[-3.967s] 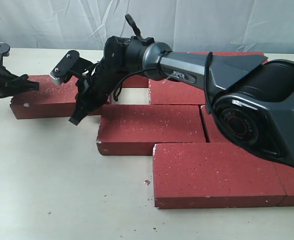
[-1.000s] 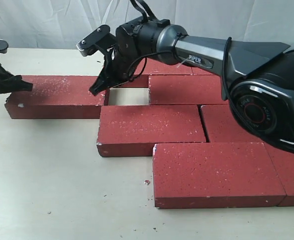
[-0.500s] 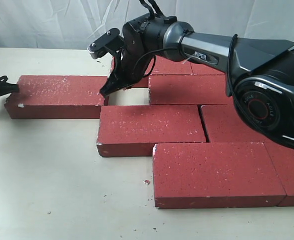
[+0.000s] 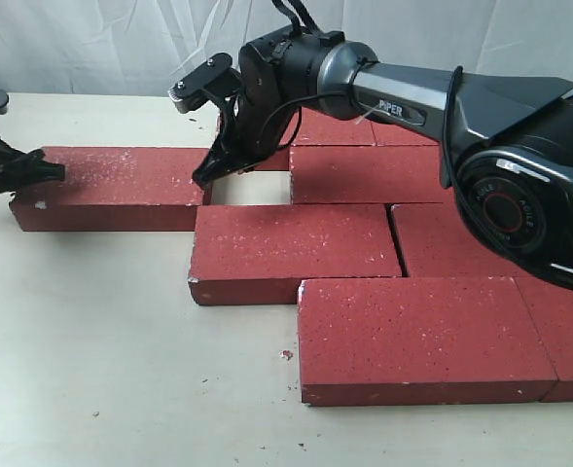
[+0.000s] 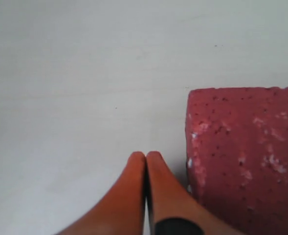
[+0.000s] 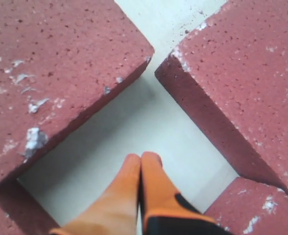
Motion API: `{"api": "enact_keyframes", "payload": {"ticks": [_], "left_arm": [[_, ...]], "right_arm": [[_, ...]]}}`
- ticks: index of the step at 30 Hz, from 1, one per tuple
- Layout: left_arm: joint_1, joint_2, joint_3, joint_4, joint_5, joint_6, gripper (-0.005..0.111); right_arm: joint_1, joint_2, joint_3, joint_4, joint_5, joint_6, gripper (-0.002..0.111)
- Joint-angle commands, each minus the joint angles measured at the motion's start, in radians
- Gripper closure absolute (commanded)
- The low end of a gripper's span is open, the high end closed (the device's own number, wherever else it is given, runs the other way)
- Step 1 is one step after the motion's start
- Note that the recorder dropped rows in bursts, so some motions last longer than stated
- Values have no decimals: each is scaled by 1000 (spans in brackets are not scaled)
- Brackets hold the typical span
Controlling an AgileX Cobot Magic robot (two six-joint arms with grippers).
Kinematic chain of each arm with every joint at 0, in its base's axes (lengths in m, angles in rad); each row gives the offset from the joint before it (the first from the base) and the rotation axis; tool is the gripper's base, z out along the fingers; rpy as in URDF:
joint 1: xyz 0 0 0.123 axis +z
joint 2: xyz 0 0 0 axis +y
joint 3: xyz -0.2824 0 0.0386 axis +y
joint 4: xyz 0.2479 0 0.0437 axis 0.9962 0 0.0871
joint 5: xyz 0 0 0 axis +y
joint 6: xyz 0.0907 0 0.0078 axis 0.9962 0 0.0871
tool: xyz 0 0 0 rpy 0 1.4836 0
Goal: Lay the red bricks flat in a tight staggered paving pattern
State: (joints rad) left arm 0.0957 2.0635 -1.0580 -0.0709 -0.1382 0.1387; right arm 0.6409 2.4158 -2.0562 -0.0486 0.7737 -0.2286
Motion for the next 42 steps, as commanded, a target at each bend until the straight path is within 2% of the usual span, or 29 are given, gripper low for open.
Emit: {"api": "enact_keyframes", "payload": {"ticks": [1,17,25,31,34,38,42], "left_arm": [[-18,2,-3,13,-17,-5,107],[-67,2,-3,23,-42,-5,107],[-79,2,-3,44,-42,-7,107],[-88,2,-3,44,-42,-7,107],[-108,2,-3,44,-45,-7,107],[-139,2,-3,65,-48,-7,107],[-150,2,-3,63,-52,-7,107]], "right_arm": [[-1,-14,-2,23,-5,-6,109],[-1,-14,-2,55,-21,-6,109],[-1,-67,-2,-78,59,10,109],[-1,-143,12,-243,81,164,109],[-1,-210,114,-290,31,182,109],[-3,-352,384,-396,-134,305,109],[-5,-504,607,-398,-214,312,109]]}}
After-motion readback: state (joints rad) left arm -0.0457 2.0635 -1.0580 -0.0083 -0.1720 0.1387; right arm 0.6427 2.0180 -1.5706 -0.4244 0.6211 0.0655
